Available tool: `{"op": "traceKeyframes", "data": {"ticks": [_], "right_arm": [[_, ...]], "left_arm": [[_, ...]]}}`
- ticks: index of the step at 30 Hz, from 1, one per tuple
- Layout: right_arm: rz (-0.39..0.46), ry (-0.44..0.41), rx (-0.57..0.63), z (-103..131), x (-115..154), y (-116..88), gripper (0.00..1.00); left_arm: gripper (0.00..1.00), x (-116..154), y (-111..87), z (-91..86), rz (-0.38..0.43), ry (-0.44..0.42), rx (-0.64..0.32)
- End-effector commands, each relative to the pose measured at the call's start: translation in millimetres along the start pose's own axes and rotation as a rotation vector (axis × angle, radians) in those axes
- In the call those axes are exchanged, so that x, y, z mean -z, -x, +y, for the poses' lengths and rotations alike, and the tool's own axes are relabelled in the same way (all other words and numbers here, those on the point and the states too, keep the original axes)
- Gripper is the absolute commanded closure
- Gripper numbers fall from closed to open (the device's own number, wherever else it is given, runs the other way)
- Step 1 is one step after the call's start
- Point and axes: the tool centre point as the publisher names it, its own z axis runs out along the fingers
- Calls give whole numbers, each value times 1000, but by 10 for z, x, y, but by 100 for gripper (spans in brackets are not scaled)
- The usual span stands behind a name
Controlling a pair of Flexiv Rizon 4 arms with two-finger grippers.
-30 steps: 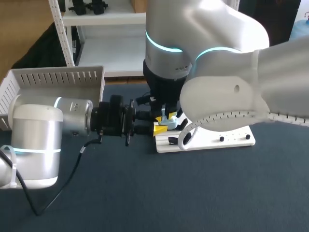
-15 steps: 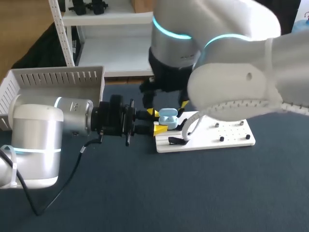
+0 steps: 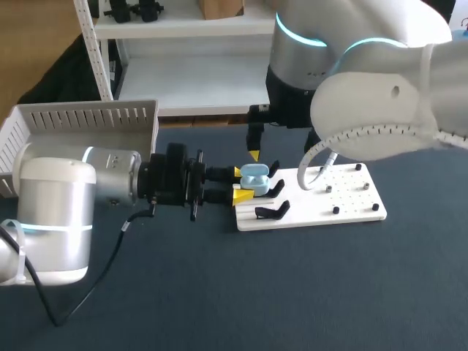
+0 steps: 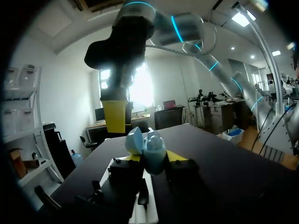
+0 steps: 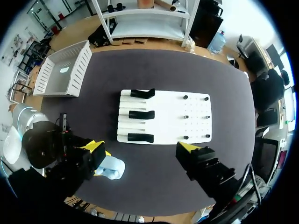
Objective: Pick up each earbud case from the left stands, insert the matching earbuds, close the lid, and place the case in the box.
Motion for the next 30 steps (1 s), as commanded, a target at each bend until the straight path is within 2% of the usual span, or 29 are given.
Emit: {"op": "traceKeyframes", "data": {"ticks": [1,12,19,26,30], "right_arm": [[9,-2,-1,22,-51,26,0],[40,1,27,68,-39,-196,0],[26,1,22,22,28,-214,0],[-86,46,16,-67,276,-228,0],[-136,120,-2,-220,476,-285,0]], "left_arm": [[100,-6,-4,2,0,2,-1],[100,-6,-4,2,0,2,-1],[100,-6,-4,2,0,2,-1],[100,-6,-4,2,0,2,-1],[100,-6,-4,2,0,2,-1]]}}
